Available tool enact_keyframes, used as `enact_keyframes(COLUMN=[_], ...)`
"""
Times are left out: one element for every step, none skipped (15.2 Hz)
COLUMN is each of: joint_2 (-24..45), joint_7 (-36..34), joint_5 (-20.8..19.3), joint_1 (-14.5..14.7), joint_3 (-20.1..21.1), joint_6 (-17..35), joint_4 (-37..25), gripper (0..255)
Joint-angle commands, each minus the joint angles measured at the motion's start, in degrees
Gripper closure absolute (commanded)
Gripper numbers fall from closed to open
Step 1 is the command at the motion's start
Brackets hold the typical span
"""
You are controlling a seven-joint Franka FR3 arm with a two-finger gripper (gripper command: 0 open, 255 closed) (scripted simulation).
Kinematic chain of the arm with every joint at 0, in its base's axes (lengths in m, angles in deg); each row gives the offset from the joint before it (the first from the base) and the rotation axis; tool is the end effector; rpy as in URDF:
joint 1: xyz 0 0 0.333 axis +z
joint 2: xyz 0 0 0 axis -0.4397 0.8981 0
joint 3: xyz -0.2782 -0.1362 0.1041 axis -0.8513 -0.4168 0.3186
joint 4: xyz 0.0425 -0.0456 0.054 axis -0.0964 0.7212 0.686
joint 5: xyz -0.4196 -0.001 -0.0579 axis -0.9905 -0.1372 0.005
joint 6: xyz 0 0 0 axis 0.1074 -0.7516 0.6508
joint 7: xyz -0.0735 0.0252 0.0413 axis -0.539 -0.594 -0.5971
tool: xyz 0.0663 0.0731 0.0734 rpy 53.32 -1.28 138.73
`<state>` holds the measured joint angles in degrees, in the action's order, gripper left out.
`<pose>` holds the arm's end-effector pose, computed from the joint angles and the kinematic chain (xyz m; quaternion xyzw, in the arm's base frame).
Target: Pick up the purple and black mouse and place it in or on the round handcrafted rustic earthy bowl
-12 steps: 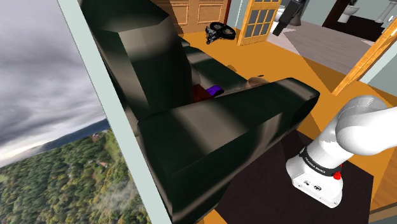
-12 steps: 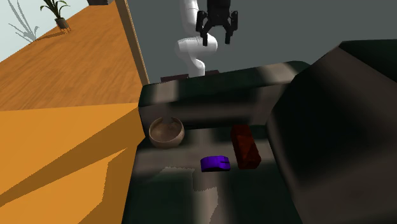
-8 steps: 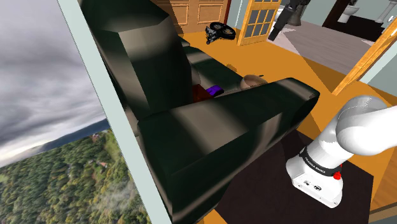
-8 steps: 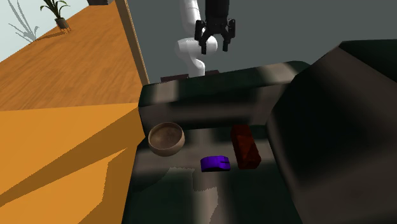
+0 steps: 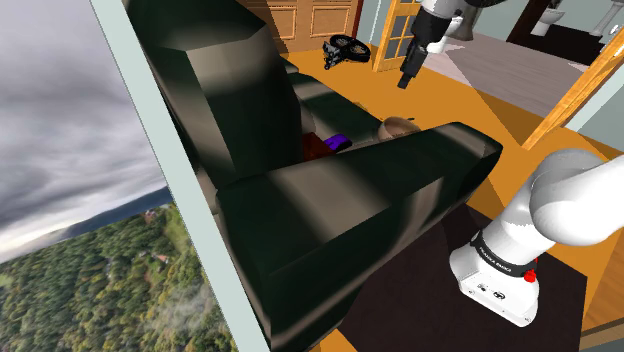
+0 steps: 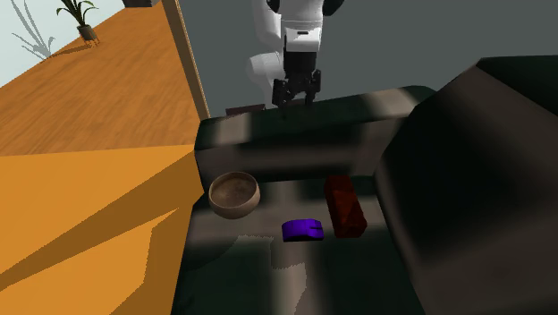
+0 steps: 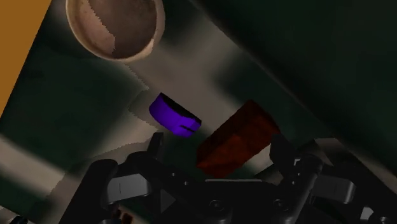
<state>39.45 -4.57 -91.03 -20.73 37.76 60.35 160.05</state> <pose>0.4286 -0.0406 0.5357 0.9634 0.2530 0.0772 0.0423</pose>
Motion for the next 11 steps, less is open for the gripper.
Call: enact_keyframes(joint_2=[3.7, 5.6, 7.4, 9.4, 11.4, 13.4, 15.5, 17.6, 19.7, 21.8, 24.0], joint_7=[3.9, 5.9, 7.9, 9.8, 11.8, 13.8, 15.8, 17.9, 19.9, 21.9, 24.0], joint_5=[-0.3, -0.4, -0.4, -0.5, -0.4, -0.3, -0.1, 0.1, 0.4, 0.7, 1.1], joint_1=[1.0, 1.4, 1.7, 2.1, 2.5, 2.9, 3.3, 3.6, 3.9, 4.2, 4.5], joint_3=[-1.3, -2.0, -2.7, -3.4, -4.0, -4.5, -5.1, -5.6, -6.0, -6.4, -6.7], joint_6=[3.1, 4.5, 5.9, 7.2, 8.6, 9.9, 11.1, 12.4, 13.6, 14.8, 15.9], joint_4=[0.0, -0.1, -0.2, -0.5, -0.8, -1.1, -1.6, -2.1, -2.6, -3.2, -3.9], gripper=[0, 0, 0, 0, 0, 0, 0, 0, 0, 0, 0])
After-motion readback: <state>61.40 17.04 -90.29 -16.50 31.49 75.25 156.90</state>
